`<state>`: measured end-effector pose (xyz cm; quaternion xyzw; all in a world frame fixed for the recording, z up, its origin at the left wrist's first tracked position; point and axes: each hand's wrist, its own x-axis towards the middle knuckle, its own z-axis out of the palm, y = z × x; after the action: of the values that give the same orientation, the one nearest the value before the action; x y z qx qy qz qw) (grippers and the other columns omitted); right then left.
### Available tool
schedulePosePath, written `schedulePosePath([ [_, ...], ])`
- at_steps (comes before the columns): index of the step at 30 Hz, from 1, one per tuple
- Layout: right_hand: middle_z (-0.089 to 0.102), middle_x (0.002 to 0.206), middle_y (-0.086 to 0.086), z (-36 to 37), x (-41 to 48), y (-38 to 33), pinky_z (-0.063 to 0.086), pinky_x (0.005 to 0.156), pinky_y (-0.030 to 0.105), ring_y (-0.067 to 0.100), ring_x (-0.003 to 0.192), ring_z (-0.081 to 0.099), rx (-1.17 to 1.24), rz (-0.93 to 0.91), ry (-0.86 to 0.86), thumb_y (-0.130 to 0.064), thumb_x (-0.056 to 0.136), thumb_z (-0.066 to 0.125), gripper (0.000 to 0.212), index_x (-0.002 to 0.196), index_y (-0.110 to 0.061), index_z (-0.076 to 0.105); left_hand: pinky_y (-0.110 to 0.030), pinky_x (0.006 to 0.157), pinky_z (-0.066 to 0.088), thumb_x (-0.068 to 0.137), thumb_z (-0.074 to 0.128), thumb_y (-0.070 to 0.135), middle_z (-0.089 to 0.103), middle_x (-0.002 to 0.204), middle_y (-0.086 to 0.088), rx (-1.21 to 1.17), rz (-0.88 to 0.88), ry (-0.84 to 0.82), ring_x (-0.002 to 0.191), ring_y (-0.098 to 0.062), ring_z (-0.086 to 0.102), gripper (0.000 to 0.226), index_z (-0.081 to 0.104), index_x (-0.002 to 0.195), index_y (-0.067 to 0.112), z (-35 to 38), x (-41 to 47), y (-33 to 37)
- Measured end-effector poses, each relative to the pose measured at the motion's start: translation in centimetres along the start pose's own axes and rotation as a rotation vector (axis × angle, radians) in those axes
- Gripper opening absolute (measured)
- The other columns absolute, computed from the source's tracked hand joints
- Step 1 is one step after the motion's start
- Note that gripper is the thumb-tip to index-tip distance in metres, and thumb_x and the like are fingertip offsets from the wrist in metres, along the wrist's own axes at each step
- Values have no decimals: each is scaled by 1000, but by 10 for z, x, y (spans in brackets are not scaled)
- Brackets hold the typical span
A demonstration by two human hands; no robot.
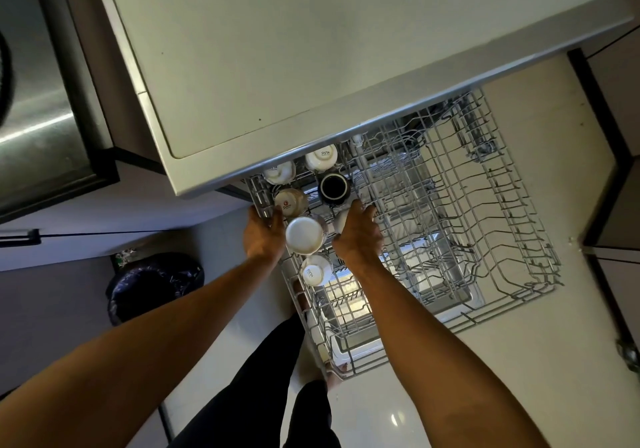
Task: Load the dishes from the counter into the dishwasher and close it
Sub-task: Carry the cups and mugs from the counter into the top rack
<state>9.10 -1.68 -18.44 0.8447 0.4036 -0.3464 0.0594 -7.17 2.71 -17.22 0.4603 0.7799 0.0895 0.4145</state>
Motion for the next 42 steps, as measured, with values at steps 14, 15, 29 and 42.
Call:
schedulePosePath([
  [14,31,149,11,17,4,7,58,82,50,40,119,55,43,-23,-4,-38,77,81,93,147,-27,20,-33,85,41,99,50,40,64,125,-14,5,16,-11,117,-35,58,41,47,127,10,-3,-2,2],
  [15,34,146,9,18,2,9,58,82,49,39,118,56,89,-20,20,-41,79,79,87,145,-27,24,-32,83,39,99,51,40,64,124,-15,4,18,-13,116,-35,58,41,47,126,10,-4,-2,1],
  [29,36,146,6,5,-3,21,55,80,44,35,115,60,47,-55,27,-45,87,70,66,142,-30,37,-27,79,33,98,56,32,63,124,-15,34,31,-23,117,-34,57,40,48,128,7,-5,-5,4],
  [42,73,107,6,-20,-65,37,55,80,36,31,98,67,517,146,117,-35,87,66,19,100,-22,72,-30,70,41,90,64,32,72,98,-13,109,170,-47,99,-34,65,24,67,107,15,-45,-29,-25],
])
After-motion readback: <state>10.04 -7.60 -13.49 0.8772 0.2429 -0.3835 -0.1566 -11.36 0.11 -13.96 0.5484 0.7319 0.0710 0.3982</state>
